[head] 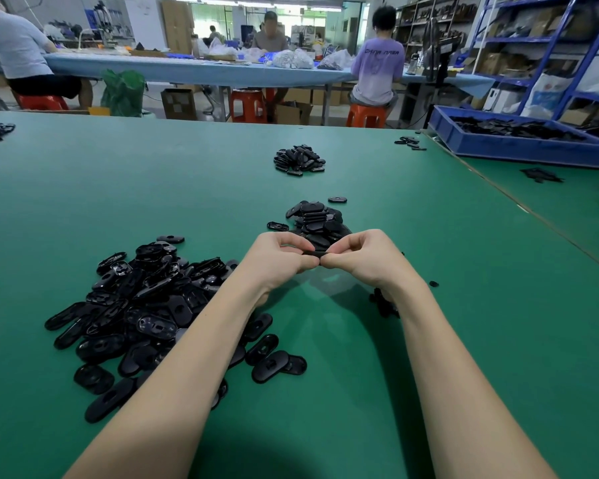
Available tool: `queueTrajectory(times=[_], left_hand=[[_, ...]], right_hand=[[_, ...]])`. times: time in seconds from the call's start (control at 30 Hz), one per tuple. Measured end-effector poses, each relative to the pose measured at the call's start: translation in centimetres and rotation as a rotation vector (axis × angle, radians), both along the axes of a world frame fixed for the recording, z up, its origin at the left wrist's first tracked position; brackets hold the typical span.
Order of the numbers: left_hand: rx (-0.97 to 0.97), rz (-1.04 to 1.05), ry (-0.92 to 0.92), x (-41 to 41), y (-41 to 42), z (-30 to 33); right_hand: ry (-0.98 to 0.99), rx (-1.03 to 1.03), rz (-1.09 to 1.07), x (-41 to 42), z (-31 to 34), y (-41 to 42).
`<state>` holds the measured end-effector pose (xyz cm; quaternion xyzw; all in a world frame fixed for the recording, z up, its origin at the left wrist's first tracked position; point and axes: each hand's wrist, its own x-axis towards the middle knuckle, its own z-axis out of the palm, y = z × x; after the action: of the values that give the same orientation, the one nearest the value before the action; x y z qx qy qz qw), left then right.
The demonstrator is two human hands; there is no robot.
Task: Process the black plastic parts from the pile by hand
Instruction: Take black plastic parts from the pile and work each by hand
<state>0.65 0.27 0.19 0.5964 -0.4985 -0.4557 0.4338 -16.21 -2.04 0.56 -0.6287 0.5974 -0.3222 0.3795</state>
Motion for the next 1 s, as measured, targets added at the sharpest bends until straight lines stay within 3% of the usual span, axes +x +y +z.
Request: queueTrajectory(times=[0.37,0.57,0.73,0.87,1.0], left_hand=[[-0.019,0.016,-0.107,0.0,-0.2,-0.6],[-0.335,-0.075,-0.514,0.2,0.1,-0.5],[-0.456,0.017,-0.869,0.0,-0.3,-0.9],[-0.517,0.096,-0.956,-0.7,-2.4,-0.2],[-0.535,0.129,-1.039,-1.6,-6.1,1.9]], right_hand=[[0.011,-0.024,0.028,0.1,-0.7,-0.2],[-0.044,-0.027,-0.033,0.0,-0.7,-0.4],[0.163,-0.089,-0.092,-0.7,-0.3,-0.5],[0.342,-0.096,-0.119,-1.1,-0.3,-0.2],[0.388,-0.102,-0.098,-1.0,-0.4,0.0]])
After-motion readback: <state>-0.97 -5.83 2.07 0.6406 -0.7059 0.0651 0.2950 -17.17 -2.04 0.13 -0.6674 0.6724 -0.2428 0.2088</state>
